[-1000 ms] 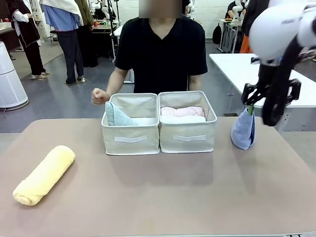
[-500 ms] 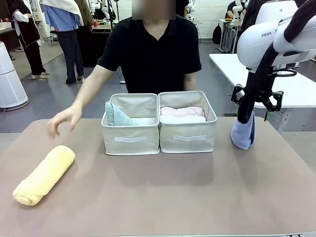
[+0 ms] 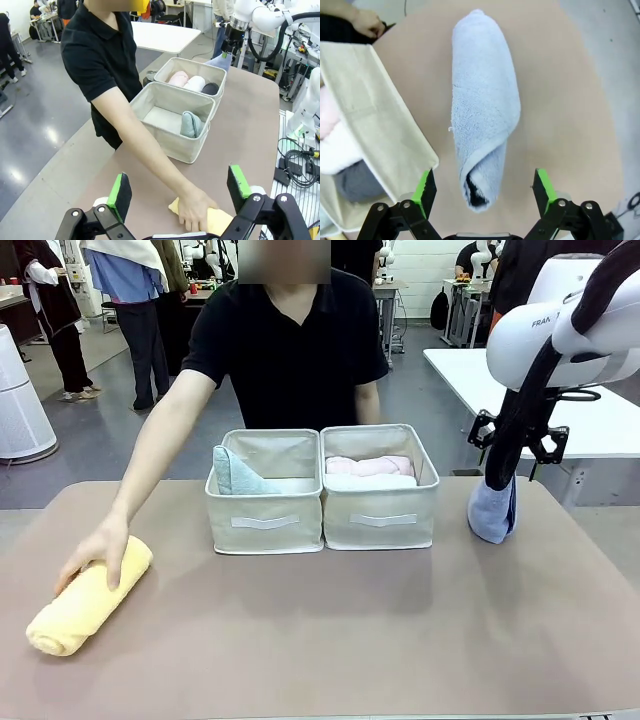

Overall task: Sort the towels based on their folding style.
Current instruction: Pick up another triangle-folded towel from the table and place it in the left Fabric basket.

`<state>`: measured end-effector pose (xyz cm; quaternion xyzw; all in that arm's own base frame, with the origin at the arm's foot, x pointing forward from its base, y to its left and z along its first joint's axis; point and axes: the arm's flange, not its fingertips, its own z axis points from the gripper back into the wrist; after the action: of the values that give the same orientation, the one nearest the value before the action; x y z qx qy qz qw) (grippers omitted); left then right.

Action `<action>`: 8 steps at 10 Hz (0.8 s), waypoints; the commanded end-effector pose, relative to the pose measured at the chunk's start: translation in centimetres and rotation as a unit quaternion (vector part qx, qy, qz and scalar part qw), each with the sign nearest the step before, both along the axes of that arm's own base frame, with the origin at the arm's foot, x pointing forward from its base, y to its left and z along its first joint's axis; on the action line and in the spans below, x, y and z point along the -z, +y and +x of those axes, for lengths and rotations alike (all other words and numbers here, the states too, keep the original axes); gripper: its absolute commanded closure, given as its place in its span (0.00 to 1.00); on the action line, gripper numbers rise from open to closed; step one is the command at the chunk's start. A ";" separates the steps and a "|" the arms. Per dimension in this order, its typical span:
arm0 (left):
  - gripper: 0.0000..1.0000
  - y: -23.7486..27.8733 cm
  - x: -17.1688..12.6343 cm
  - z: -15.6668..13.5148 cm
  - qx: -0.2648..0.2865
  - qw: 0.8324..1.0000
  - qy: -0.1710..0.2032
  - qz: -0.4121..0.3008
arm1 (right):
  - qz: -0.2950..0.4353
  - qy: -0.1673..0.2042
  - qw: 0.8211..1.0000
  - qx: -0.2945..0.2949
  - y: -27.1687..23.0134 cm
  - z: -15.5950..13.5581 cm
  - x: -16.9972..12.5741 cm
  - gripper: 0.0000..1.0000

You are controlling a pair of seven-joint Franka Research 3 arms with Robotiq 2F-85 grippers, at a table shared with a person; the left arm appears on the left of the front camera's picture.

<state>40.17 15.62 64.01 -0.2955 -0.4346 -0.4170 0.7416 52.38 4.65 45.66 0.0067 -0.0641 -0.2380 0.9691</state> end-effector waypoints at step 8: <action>0.00 -0.1 -0.1 0.0 0.004 1.000 -0.009 -0.010 | 0.033 0.039 0.993 -0.102 -1.6 1.5 3.3 0.54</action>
<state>40.17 15.62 64.02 -0.2955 -0.4346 -0.4170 0.7416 53.29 3.31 42.25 0.0280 -0.0230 -0.1533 0.9875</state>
